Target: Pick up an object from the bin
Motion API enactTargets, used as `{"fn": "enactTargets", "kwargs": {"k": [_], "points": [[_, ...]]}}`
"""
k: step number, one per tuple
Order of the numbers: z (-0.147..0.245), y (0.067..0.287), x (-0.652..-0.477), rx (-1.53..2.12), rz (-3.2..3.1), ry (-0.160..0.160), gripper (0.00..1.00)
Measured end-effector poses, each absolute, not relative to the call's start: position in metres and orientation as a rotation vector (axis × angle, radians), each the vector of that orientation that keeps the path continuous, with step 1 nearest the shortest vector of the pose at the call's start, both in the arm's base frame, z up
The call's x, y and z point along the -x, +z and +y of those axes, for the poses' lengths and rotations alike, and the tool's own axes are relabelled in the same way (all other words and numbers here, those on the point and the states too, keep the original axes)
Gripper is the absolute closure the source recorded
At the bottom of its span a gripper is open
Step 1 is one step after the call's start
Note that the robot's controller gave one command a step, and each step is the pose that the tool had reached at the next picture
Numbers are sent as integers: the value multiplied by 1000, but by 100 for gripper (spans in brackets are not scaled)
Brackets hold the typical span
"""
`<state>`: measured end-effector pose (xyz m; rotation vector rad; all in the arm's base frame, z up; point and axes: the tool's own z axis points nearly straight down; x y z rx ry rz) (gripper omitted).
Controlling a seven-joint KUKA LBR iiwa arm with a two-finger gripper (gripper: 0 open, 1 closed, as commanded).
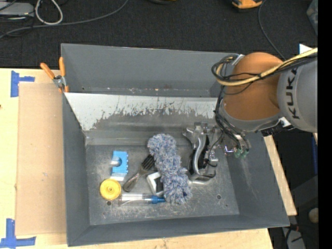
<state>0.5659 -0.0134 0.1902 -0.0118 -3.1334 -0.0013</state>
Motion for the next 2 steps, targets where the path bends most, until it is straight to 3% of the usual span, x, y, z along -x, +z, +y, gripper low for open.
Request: {"fn": "enactTargets", "kwargs": {"k": [1, 2], "points": [[-13, 194, -568, 11, -3140, -1, 0], [7, 138, -559, -425, -3111, -3, 0]]}}
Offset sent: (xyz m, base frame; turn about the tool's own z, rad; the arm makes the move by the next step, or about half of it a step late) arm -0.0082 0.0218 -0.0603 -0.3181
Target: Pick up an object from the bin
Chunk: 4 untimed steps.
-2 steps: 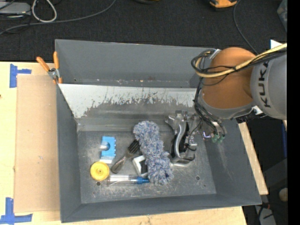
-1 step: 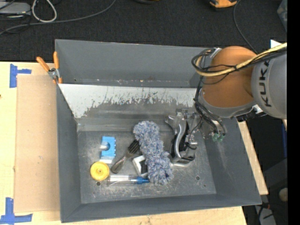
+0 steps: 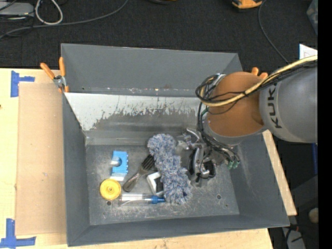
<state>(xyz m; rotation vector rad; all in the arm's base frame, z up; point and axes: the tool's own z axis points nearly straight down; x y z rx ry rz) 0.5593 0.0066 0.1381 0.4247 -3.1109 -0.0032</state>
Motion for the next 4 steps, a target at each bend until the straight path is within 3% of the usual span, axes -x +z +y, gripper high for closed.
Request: {"fn": "enactTargets", "kwargs": {"k": [1, 2, 3, 4], "points": [[33, 120, -594, -494, -3104, -3, 0], [31, 116, -573, -1099, -2938, -6, 0], [13, 69, -588, -1276, -2877, -4, 0], [29, 73, -584, -1671, -2676, -1, 100]]}}
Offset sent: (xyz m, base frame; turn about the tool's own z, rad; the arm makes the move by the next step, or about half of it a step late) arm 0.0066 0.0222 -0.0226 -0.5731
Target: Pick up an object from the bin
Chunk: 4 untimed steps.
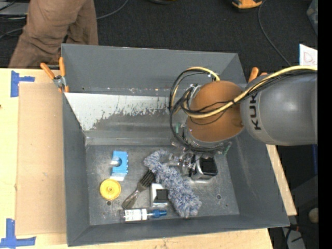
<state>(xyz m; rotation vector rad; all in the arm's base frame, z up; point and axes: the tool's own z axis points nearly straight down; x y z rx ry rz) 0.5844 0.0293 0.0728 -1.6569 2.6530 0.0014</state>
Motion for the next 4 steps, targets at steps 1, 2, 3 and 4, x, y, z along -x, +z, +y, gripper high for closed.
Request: {"fn": "enactTargets", "kwargs": {"k": [1, 2, 3, 4], "points": [[29, 73, -584, 1655, 2654, 2, 100], [29, 100, -580, 1663, 2665, 12, 100], [30, 134, -581, 1659, 2664, 10, 100], [31, 163, -581, 1656, 2665, 12, 100]]}}
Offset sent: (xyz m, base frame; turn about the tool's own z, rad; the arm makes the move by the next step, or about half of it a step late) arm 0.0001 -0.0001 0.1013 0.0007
